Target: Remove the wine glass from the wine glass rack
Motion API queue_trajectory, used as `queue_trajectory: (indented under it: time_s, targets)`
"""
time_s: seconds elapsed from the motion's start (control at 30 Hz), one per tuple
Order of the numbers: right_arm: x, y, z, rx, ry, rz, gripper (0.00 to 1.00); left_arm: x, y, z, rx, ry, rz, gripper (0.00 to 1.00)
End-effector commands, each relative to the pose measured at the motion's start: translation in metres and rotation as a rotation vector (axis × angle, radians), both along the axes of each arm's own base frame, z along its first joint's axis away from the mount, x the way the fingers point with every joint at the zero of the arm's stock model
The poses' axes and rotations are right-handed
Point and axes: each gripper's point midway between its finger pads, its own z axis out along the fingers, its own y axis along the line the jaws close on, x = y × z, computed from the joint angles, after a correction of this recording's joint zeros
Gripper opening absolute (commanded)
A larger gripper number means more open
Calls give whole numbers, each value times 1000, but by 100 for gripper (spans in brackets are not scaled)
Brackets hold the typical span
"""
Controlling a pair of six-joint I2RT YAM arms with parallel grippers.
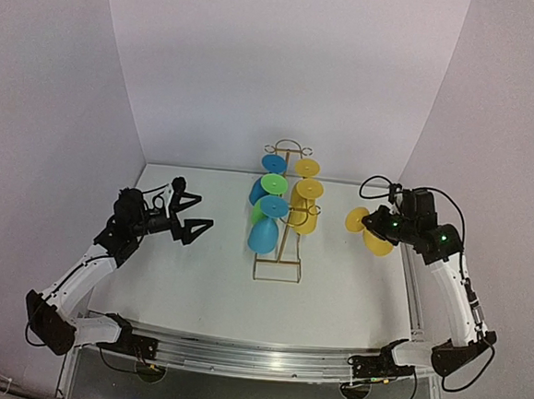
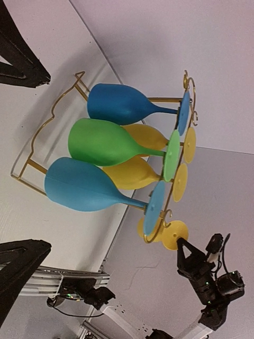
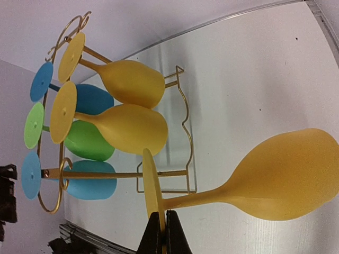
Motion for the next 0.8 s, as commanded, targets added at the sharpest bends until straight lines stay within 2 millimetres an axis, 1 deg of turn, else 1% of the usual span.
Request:
queue_trajectory:
  time_s: [0.0,0.13,0.17,0.23,0.33,0.37,0.43,0.47,0.57,0.67,0.77]
  targets:
    - [-15,-5,12,-184,-91,179,0,-3,-4,38,39,61,-17,99]
    - [-31,-2,20,-237,-166,298,0,-12,-14,73,94,58,-63,95]
    - [-35,0,22,-240,-187,330,0,-15,-19,79,111,59,-74,94]
    - [-46,5,26,-239,-231,403,0,-26,-37,90,152,50,-109,91]
    - [-63,15,30,-217,-288,504,0,-52,-72,96,211,39,-207,90]
    - [-70,19,31,-207,-306,546,0,-63,-85,95,230,46,-249,90]
    - [-84,23,36,-193,-354,615,0,-77,-112,96,257,71,-322,90]
    - [-91,26,37,-192,-385,657,0,-85,-124,93,281,92,-358,90]
    - [-114,35,48,-160,-518,765,0,-106,-169,96,306,106,-454,89]
    - [-129,41,66,-133,-691,824,0,-122,-209,98,299,107,-516,88]
    - [-137,41,73,-131,-752,832,0,-131,-241,99,260,81,-558,85]
